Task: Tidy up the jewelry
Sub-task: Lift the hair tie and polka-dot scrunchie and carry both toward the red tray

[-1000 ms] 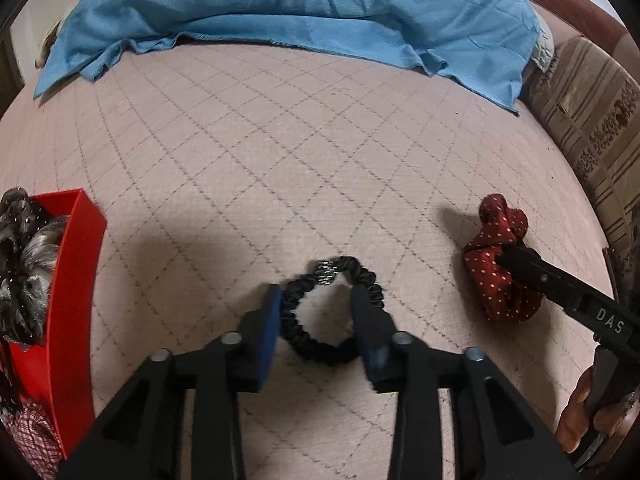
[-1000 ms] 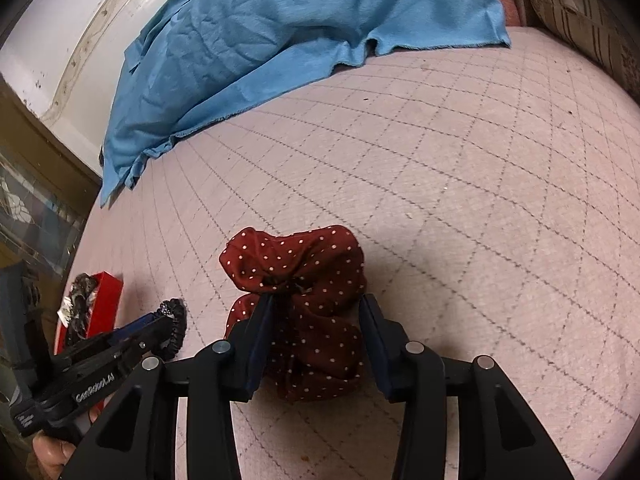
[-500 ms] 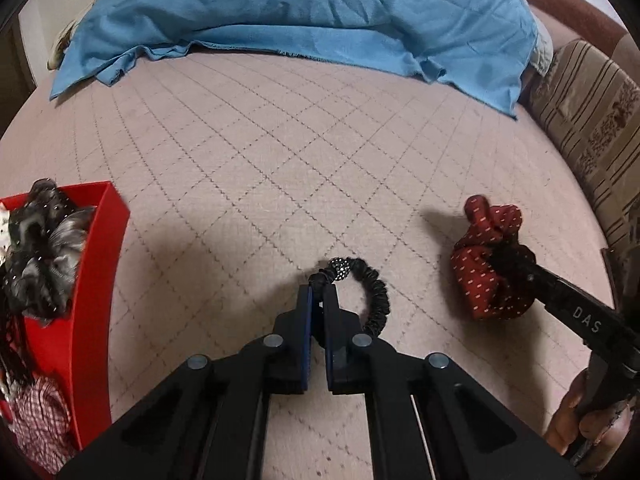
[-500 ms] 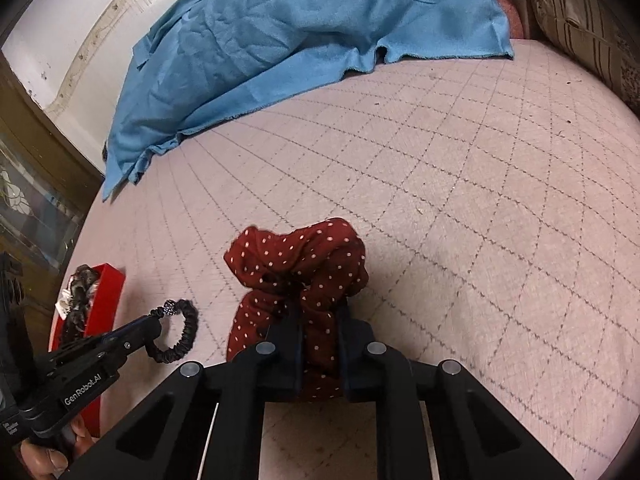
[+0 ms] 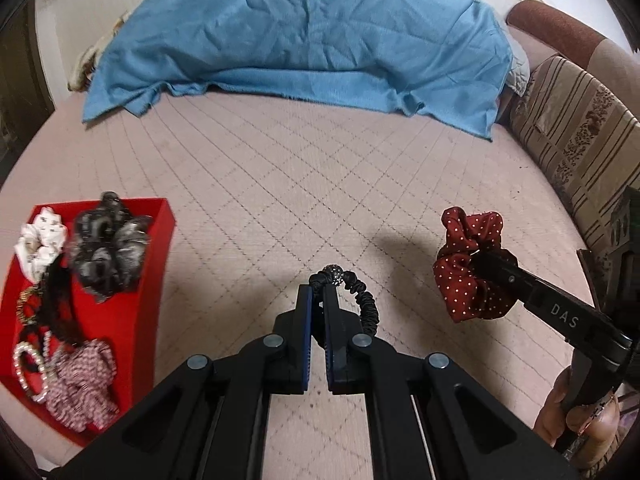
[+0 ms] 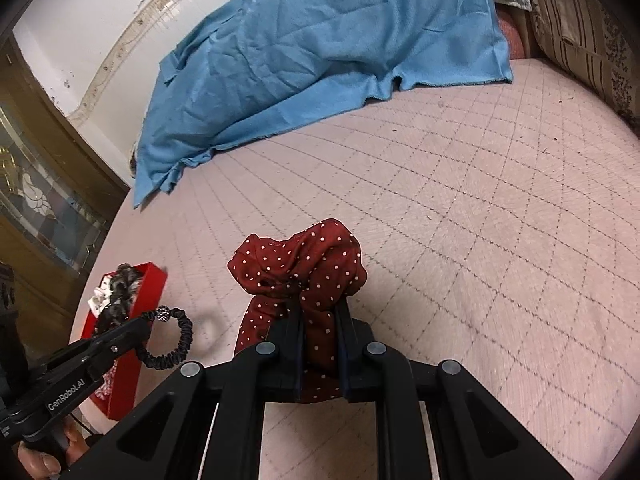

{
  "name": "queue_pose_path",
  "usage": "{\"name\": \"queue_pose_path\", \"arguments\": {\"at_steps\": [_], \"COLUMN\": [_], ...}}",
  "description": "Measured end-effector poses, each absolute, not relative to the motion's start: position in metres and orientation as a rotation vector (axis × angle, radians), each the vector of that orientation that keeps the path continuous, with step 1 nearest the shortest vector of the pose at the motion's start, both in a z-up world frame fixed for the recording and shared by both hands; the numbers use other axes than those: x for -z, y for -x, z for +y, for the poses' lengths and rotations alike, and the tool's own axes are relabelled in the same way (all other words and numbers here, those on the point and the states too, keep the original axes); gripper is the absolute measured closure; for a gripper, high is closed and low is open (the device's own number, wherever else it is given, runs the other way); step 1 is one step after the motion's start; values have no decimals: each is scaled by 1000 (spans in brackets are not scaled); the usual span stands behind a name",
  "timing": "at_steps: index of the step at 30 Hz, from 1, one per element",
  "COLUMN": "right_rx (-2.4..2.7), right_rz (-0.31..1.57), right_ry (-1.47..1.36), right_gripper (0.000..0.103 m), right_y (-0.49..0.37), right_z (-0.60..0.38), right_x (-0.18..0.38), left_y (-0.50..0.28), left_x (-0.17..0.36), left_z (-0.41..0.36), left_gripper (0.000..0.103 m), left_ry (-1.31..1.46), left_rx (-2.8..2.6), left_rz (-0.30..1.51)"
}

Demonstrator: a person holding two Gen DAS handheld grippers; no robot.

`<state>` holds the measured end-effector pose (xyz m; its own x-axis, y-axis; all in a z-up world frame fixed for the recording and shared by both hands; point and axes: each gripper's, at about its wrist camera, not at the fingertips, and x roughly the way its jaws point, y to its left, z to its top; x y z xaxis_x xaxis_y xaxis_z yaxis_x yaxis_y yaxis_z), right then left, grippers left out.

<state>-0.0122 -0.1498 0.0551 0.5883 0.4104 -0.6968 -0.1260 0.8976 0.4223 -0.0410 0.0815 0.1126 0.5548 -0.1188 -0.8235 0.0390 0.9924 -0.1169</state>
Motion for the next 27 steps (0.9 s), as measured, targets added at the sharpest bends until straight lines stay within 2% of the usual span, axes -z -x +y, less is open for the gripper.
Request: {"name": "queue_pose_path", "arguments": {"at_steps": [27], "right_rx": [-370], "right_rz": [822], "right_ry": [-350], "right_gripper": [89], "right_y": [80], "right_z": [-144], "right_x": [-95], "left_y": [121], "left_x": [-168], "left_z": [76], "left_gripper": [98], "left_ry": [-24], "left_rx": [1], "left_rz": [861]}}
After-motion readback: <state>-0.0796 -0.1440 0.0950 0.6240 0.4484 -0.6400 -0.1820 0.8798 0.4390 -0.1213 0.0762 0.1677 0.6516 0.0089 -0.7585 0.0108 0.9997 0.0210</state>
